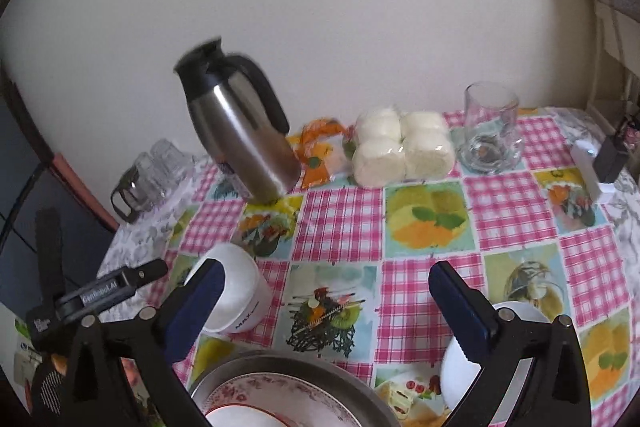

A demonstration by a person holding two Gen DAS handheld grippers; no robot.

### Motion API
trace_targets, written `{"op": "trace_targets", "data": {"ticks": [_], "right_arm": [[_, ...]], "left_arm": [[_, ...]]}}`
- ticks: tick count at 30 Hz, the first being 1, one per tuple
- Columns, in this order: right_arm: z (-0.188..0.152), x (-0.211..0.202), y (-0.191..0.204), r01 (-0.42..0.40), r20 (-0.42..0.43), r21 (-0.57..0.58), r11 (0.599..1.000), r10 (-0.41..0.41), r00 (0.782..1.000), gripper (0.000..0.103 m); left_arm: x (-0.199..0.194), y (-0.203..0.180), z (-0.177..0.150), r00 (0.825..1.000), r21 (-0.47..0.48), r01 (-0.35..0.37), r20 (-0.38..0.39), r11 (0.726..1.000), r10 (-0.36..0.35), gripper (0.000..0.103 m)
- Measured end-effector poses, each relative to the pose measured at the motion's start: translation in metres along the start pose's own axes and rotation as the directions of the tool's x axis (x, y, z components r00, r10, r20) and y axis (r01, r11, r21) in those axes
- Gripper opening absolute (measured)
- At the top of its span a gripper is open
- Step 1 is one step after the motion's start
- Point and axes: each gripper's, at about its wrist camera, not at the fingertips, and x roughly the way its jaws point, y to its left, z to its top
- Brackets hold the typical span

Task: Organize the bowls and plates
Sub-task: 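Move both tools to the white square bowl and close on its rim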

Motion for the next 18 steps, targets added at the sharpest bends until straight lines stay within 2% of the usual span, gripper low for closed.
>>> {"op": "trace_targets", "data": {"ticks": [6,10,15,18], "right_arm": [[0.002,0.027,0.02,0.0,-0.094,0.006,1.0,0.001,0.996,0.103],[-0.003,0.041,0.043,-0.013,-0.145,0.038,0.999,0.018,0.989,0.103],[-0.015,0.063,0.07,0.038,-0.198,0.048,0.998,-0.028,0.98,0.103],[-0.022,0.076,0.081,0.095,-0.219,0.041,0.995,-0.084,0.972,0.097]], "left_arm": [[0.026,0.001,0.007,0.995,0.011,-0.043,-0.09,0.999,0.044,0.101],[0.036,0.004,0.01,0.993,0.004,-0.052,-0.11,0.999,0.052,0.101],[0.042,0.014,0.014,0.99,0.013,-0.073,-0.12,0.997,0.074,0.1],[0.044,0.02,0.016,0.99,0.008,-0.071,-0.125,0.997,0.072,0.096]]}}
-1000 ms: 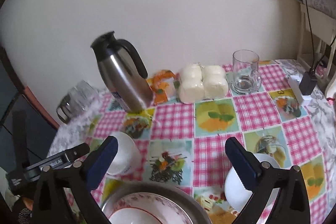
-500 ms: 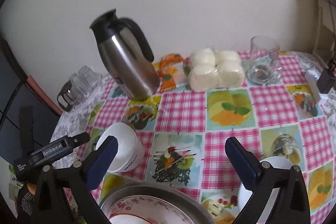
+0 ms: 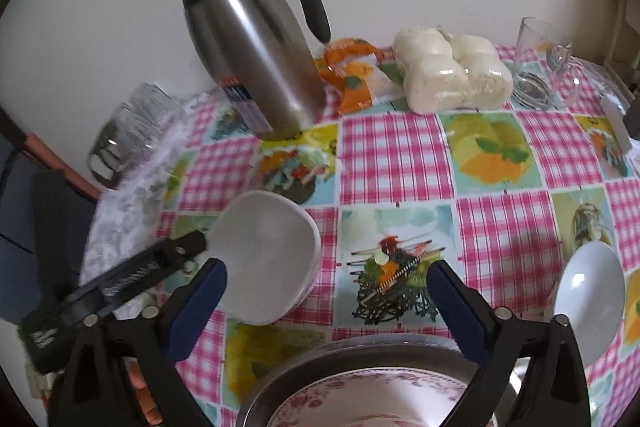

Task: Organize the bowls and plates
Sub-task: 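Move both tools to the white square bowl and close on its rim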

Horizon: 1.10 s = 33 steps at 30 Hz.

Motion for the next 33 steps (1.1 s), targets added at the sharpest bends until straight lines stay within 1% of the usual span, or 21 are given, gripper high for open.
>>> {"op": "trace_targets", "data": {"ticks": [1,2,4,6,8,10,12,13,17,18,19,20,21,23,24,25,26,28,30,33], "right_arm": [[-0.001,0.005,0.004,0.005,-0.01,-0.001,1.0,-0.005,1.0,0.094],[-0.002,0.007,0.006,0.004,-0.017,0.0,1.0,-0.004,1.0,0.091],[-0.005,0.016,0.01,-0.004,-0.039,0.013,1.0,0.004,0.999,0.083],[-0.007,0.025,0.009,0.01,-0.063,0.05,0.999,-0.007,0.998,0.079],[-0.009,0.033,0.007,0.03,-0.079,0.081,0.996,-0.024,0.997,0.076],[-0.011,0.04,0.008,0.036,-0.095,0.099,0.994,-0.027,0.995,0.072],[-0.011,0.045,0.011,0.04,-0.101,0.099,0.994,-0.03,0.994,0.072],[-0.011,0.047,0.013,0.042,-0.101,0.093,0.995,-0.033,0.994,0.071],[-0.013,0.056,0.013,0.049,-0.114,0.109,0.993,-0.037,0.993,0.06],[-0.013,0.058,0.012,0.046,-0.12,0.119,0.992,-0.031,0.992,0.053],[-0.014,0.06,0.012,0.043,-0.126,0.125,0.991,-0.027,0.992,0.051],[-0.014,0.061,0.011,0.041,-0.131,0.133,0.99,-0.023,0.991,0.051],[-0.014,0.062,0.011,0.039,-0.132,0.136,0.99,-0.021,0.991,0.05],[-0.015,0.065,0.012,0.038,-0.136,0.136,0.99,-0.019,0.991,0.046],[-0.016,0.066,0.012,0.035,-0.139,0.137,0.99,-0.015,0.99,0.043],[-0.016,0.067,0.013,0.028,-0.146,0.138,0.99,-0.008,0.989,0.039],[-0.017,0.068,0.013,0.019,-0.155,0.145,0.989,0.004,0.988,0.038],[-0.016,0.067,0.016,-0.01,-0.163,0.159,0.987,0.036,0.986,0.031],[-0.016,0.066,0.018,-0.006,-0.159,0.15,0.989,0.031,0.987,0.031],[-0.018,0.072,0.016,-0.017,-0.176,0.152,0.988,0.044,0.983,0.03]], "left_arm": [[0.001,0.001,0.001,1.0,-0.002,0.002,-0.001,1.0,-0.002,0.089],[0.002,0.003,0.001,1.0,-0.004,0.004,-0.005,1.0,-0.004,0.085],[0.006,0.006,0.003,1.0,-0.011,0.01,-0.015,1.0,-0.01,0.084],[0.009,0.007,0.003,1.0,-0.012,0.016,-0.022,1.0,-0.016,0.083],[0.011,0.006,0.003,0.999,-0.009,0.021,-0.028,1.0,-0.021,0.073],[0.013,0.005,0.003,0.999,-0.004,0.028,-0.034,1.0,-0.028,0.071],[0.016,0.004,0.003,0.999,0.004,0.037,-0.04,0.999,-0.037,0.069],[0.017,0.003,0.002,0.998,0.009,0.042,-0.044,0.999,-0.041,0.066],[0.026,-0.003,0.0,0.996,0.031,0.056,-0.071,0.998,-0.053,0.052],[0.028,-0.004,-0.001,0.995,0.036,0.057,-0.079,0.998,-0.054,0.051],[0.03,-0.005,-0.002,0.995,0.039,0.059,-0.083,0.997,-0.055,0.047],[0.031,-0.006,-0.002,0.995,0.041,0.061,-0.087,0.997,-0.057,0.042],[0.032,-0.006,-0.003,0.994,0.042,0.064,-0.092,0.997,-0.06,0.04],[0.036,-0.008,-0.004,0.993,0.046,0.068,-0.099,0.997,-0.063,0.03],[0.038,-0.009,-0.005,0.993,0.048,0.068,-0.102,0.996,-0.063,0.028],[0.04,-0.009,-0.005,0.993,0.05,0.069,-0.104,0.996,-0.063,0.023],[0.041,-0.01,-0.006,0.992,0.049,0.077,-0.106,0.996,-0.071,0.017],[0.041,-0.009,-0.006,0.989,0.034,0.111,-0.107,0.993,-0.107,0.011],[0.04,-0.009,-0.006,0.989,0.042,0.111,-0.104,0.993,-0.106,0.01],[0.038,-0.011,-0.007,0.99,0.061,0.104,-0.104,0.993,-0.097,0.01]]}}
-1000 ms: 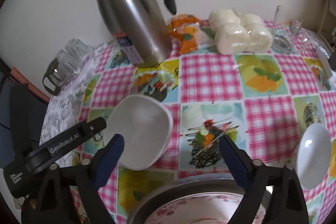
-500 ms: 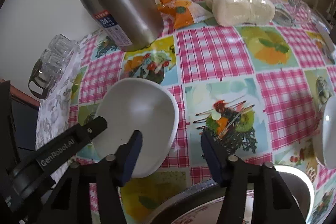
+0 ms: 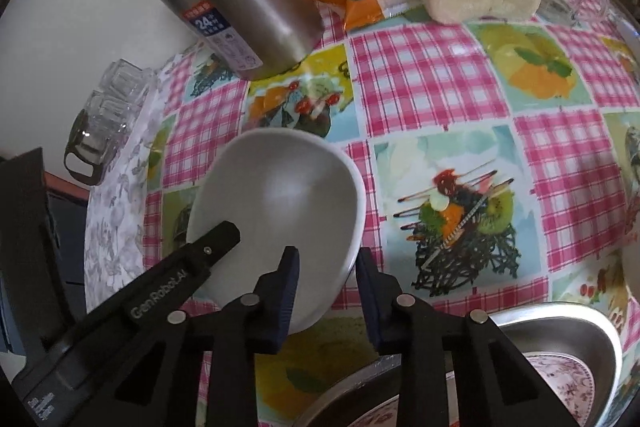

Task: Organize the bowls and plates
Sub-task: 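Move both tools to the white square bowl and close on its rim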

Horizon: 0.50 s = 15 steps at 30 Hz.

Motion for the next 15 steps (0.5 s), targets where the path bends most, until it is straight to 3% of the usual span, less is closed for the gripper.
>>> {"op": "trace_targets", "data": {"ticks": [9,15], "right_arm": [[0.0,-0.01,0.003,-0.034,0.016,-0.039,0.999,0.034,0.999,0.03],[-0.001,-0.043,0.011,-0.041,0.088,-0.104,0.994,0.05,0.995,0.03]], "left_arm": [[-0.023,-0.006,0.0,0.999,0.047,-0.036,0.039,0.998,0.034,0.01],[-0.053,-0.018,-0.004,0.995,0.081,-0.024,0.098,0.996,0.016,0.01]]}}
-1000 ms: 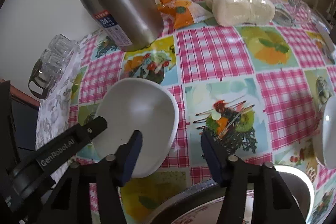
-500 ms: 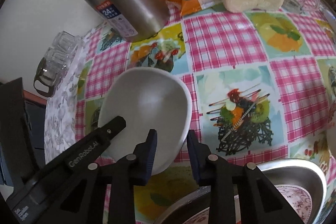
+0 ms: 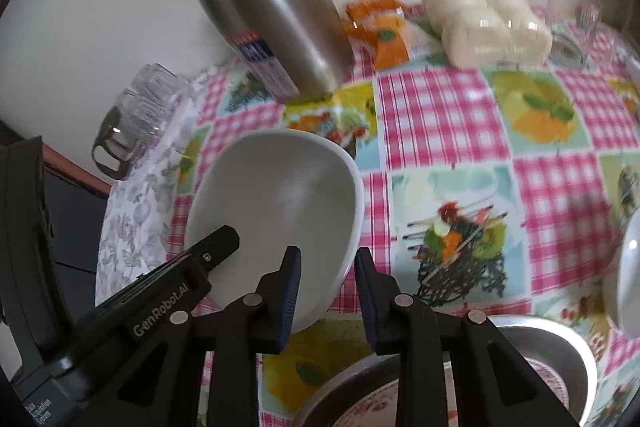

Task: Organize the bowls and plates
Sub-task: 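Move both tools to the white square bowl and close on its rim, then lift the white square bowl with both tools over the steel basin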

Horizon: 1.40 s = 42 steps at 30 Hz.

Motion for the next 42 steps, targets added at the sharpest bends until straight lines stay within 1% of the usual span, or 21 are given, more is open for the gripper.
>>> {"op": "trace_targets", "data": {"ticks": [5,10,16,21,26,31,37,42], "right_arm": [[0.003,-0.032,0.0,-0.013,0.055,-0.026,1.0,0.014,0.998,0.03],[0.001,-0.066,-0.006,-0.022,0.103,-0.036,0.999,0.025,0.994,0.03],[-0.005,-0.103,-0.021,-0.013,0.157,-0.04,0.999,0.019,0.987,0.03],[-0.01,-0.128,-0.037,-0.023,0.187,-0.034,0.999,0.029,0.982,0.03],[-0.018,-0.147,-0.052,-0.038,0.203,-0.034,0.999,0.044,0.978,0.03],[-0.026,-0.159,-0.062,-0.043,0.202,-0.045,0.998,0.051,0.978,0.03],[-0.038,-0.165,-0.072,-0.025,0.186,-0.045,0.999,0.033,0.982,0.03],[-0.05,-0.167,-0.078,-0.029,0.165,-0.033,0.999,0.034,0.986,0.03]], "left_arm": [[-0.029,-0.019,-0.004,0.998,0.035,0.005,0.061,0.999,-0.007,0.011],[-0.061,-0.041,-0.014,0.992,0.073,0.017,0.127,0.997,-0.026,0.011],[-0.081,-0.072,-0.027,0.985,0.144,0.034,0.163,0.989,-0.058,0.012],[-0.096,-0.098,-0.042,0.978,0.207,0.019,0.2,0.978,-0.061,0.012],[-0.106,-0.11,-0.051,0.974,0.244,0.03,0.211,0.969,-0.083,0.012],[-0.111,-0.119,-0.061,0.974,0.279,0.031,0.209,0.96,-0.092,0.013],[-0.115,-0.13,-0.08,0.976,0.317,0.007,0.204,0.948,-0.076,0.013],[-0.114,-0.134,-0.094,0.978,0.338,-0.001,0.195,0.941,-0.069,0.013]]}}
